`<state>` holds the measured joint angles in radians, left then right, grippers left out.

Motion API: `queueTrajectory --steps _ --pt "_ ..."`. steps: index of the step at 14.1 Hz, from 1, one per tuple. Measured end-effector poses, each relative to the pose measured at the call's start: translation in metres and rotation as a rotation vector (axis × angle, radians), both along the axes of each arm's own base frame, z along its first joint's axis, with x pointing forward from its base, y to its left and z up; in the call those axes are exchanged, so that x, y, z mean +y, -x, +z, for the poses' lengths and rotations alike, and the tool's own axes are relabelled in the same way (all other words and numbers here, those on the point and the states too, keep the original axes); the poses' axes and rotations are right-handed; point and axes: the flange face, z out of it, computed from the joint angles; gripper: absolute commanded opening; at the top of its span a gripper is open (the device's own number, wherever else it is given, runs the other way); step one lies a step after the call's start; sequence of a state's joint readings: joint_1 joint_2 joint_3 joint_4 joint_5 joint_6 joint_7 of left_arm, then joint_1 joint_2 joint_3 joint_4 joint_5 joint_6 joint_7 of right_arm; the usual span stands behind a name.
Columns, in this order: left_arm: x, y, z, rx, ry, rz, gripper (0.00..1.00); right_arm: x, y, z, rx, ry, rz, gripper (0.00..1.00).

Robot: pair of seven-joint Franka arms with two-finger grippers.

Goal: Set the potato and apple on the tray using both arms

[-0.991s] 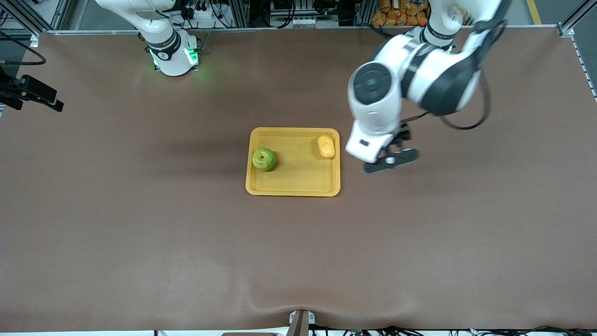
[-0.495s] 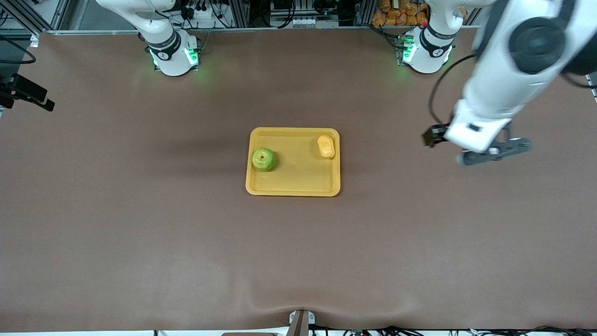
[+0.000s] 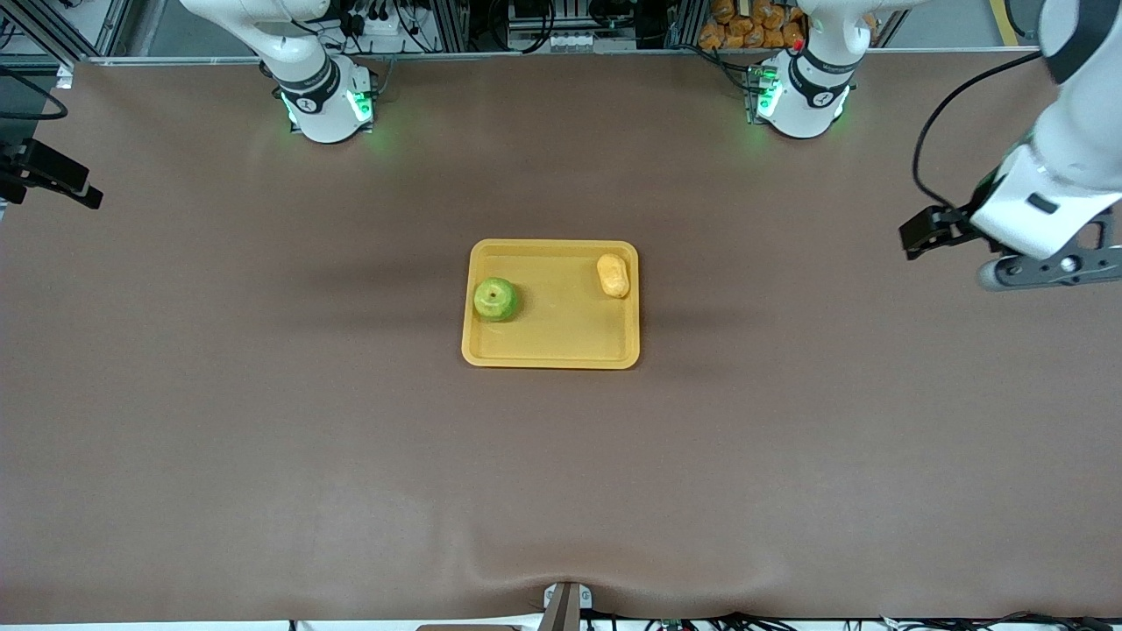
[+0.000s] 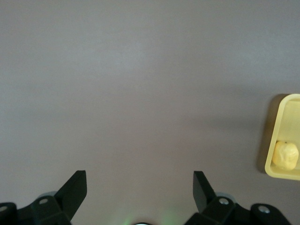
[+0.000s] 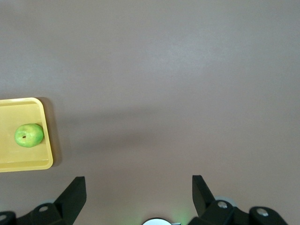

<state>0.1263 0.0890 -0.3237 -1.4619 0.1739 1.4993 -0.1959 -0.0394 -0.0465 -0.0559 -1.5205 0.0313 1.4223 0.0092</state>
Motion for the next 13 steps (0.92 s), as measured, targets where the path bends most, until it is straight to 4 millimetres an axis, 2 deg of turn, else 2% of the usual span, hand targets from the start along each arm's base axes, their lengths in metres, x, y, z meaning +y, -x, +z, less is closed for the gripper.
queueTrajectory --steps 3,8,10,13 --pt "0.004 0.009 0.015 -0.008 -0.004 -0.053 1.0 0.0 0.0 0.0 0.0 0.0 0.0 1.0" --pt "0.037 0.013 0.024 -0.004 0.049 -0.085 1.0 0.0 0.0 0.0 0.0 0.0 0.0 1.0" --pt "0.033 0.019 0.024 0.0 0.055 -0.092 1.0 0.0 0.0 0.0 0.0 0.0 0.0 1.0" --pt "0.013 0.043 0.025 0.011 0.054 -0.126 1.0 0.0 0.0 0.0 0.0 0.0 0.0 1.0"
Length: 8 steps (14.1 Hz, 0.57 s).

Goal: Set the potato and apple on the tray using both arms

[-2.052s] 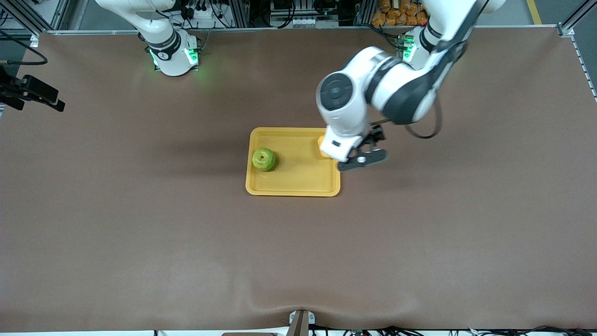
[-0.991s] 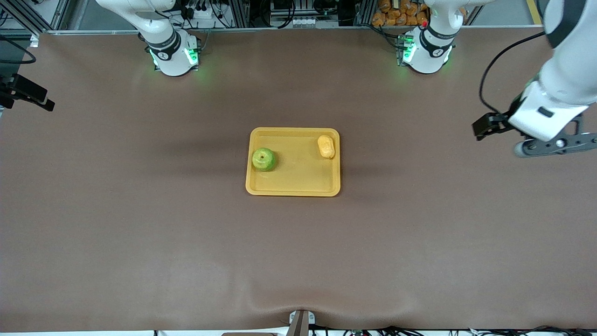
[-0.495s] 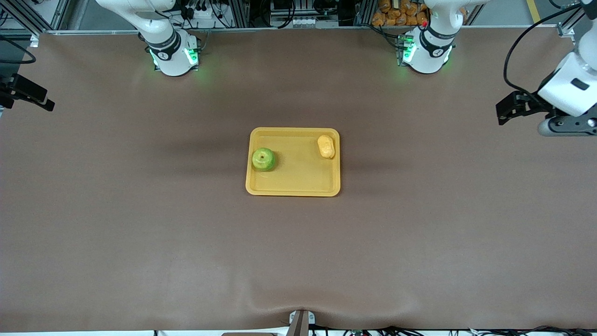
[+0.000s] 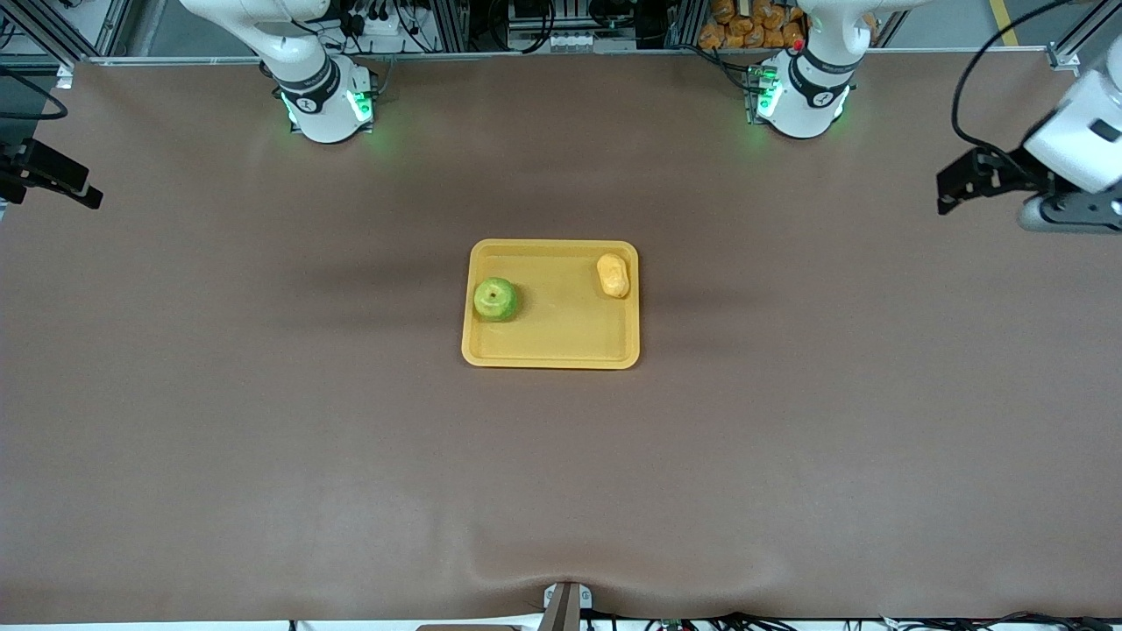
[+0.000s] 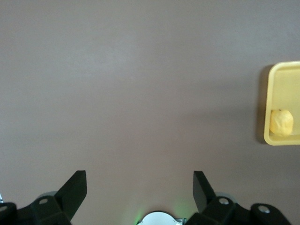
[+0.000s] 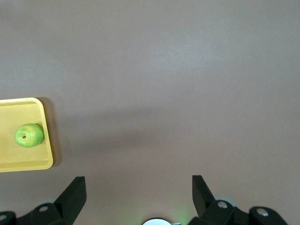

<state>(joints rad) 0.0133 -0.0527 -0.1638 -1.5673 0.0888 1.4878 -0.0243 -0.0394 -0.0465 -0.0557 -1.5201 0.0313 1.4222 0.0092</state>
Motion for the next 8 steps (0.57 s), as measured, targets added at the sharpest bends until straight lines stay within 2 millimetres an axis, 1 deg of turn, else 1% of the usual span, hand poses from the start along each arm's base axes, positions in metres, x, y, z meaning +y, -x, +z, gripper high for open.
queueTrajectory --steps 2,4,8 --pt "-0.002 0.019 0.003 0.0 0.001 -0.007 1.0 0.0 0.0 0.0 0.0 0.0 0.0 1.0" --pt "0.004 0.03 0.007 -0.006 0.001 0.003 1.0 0.0 0.0 0.0 0.0 0.0 -0.001 1.0" --pt "0.01 0.032 0.008 -0.007 0.002 0.014 1.0 -0.001 0.003 0.001 0.016 -0.002 -0.002 1.0"
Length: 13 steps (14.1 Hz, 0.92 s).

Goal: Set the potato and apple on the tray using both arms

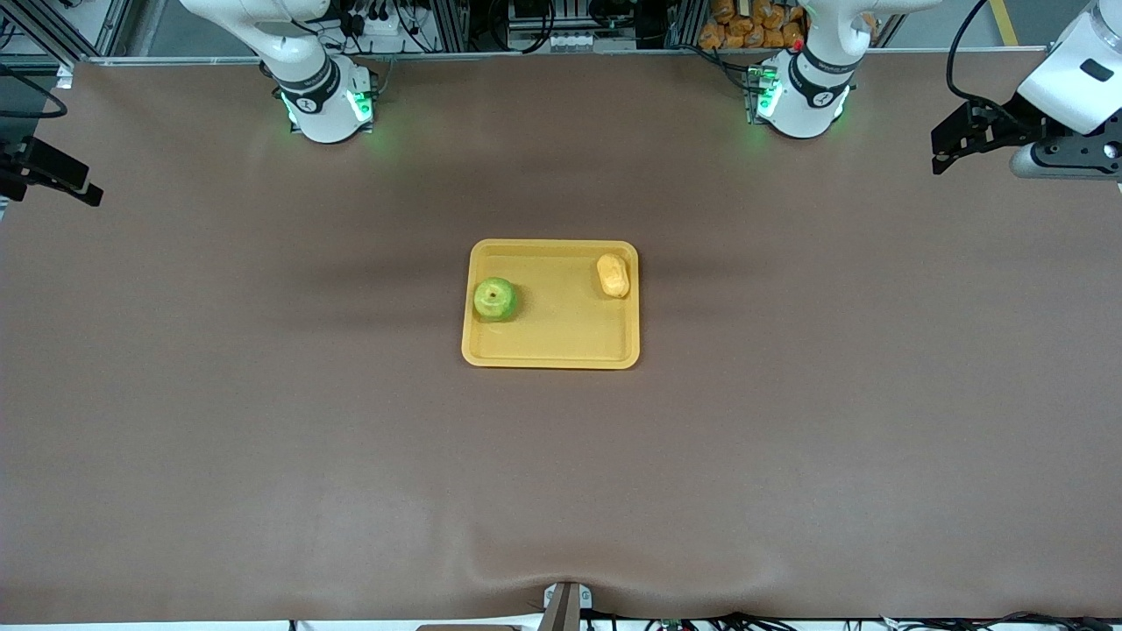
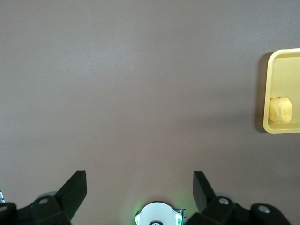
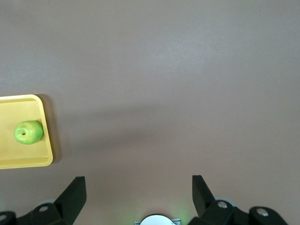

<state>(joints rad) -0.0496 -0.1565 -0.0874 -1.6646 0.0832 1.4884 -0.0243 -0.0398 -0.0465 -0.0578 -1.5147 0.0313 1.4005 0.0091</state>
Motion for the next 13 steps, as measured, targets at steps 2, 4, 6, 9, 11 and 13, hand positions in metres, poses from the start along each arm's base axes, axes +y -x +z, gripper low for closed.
queueTrajectory --steps 2,4,6,9,11,13 --pt "0.0 0.0 0.0 -0.002 0.0 0.0 1.0 -0.001 0.001 0.001 0.002 0.0 -0.001 1.0" --pt "0.001 0.0 0.0 0.0 0.0 0.002 1.0 -0.001 0.002 0.001 0.01 0.0 -0.001 1.0" --pt "0.006 0.0 0.0 0.008 0.004 0.015 1.0 -0.001 0.002 0.001 0.012 0.0 -0.001 1.0" --pt "0.017 0.002 -0.002 0.038 0.041 0.063 1.0 -0.001 0.002 0.001 0.012 0.0 -0.001 1.0" --pt "0.025 0.004 -0.002 0.052 0.053 0.09 1.0 -0.001 0.002 0.001 0.012 0.0 -0.001 1.0" --pt "0.028 0.005 0.001 0.058 0.054 0.102 1.0 -0.001 0.002 0.001 0.012 0.0 -0.001 1.0"
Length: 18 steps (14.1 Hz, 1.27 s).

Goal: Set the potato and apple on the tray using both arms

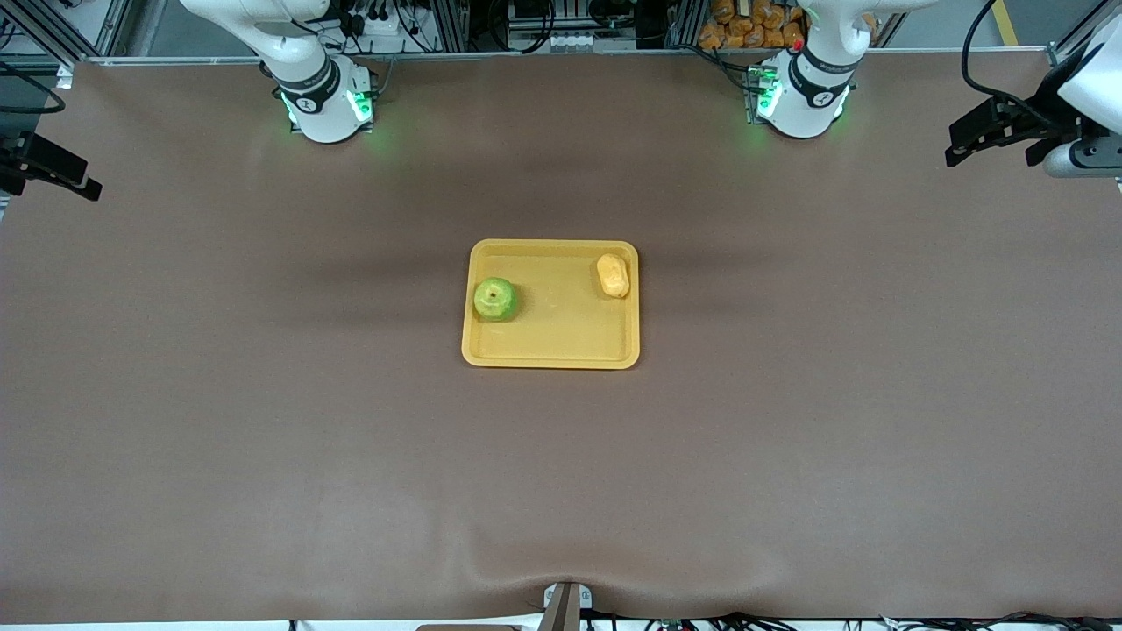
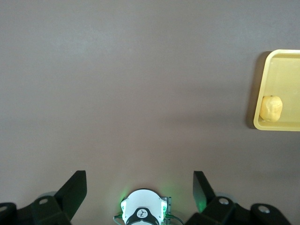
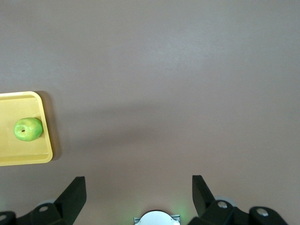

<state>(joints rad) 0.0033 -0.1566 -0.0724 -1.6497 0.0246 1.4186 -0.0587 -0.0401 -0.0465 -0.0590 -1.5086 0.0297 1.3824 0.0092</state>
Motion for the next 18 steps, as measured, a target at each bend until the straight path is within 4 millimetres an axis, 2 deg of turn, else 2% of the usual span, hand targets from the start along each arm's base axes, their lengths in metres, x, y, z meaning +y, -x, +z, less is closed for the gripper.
queueTrajectory --steps 6,11,18 --pt "-0.0014 0.0004 0.0018 0.002 -0.004 0.052 1.0 0.0 0.0 0.0 0.0 0.0 0.0 1.0" --pt "-0.0069 -0.0038 -0.005 0.016 -0.006 0.045 1.0 0.0 0.0 0.0003 0.0 0.0 0.0 1.0" --pt "-0.0091 -0.0037 -0.0038 0.013 -0.008 0.04 1.0 0.0 0.0 0.0003 -0.001 0.0 0.0 1.0"
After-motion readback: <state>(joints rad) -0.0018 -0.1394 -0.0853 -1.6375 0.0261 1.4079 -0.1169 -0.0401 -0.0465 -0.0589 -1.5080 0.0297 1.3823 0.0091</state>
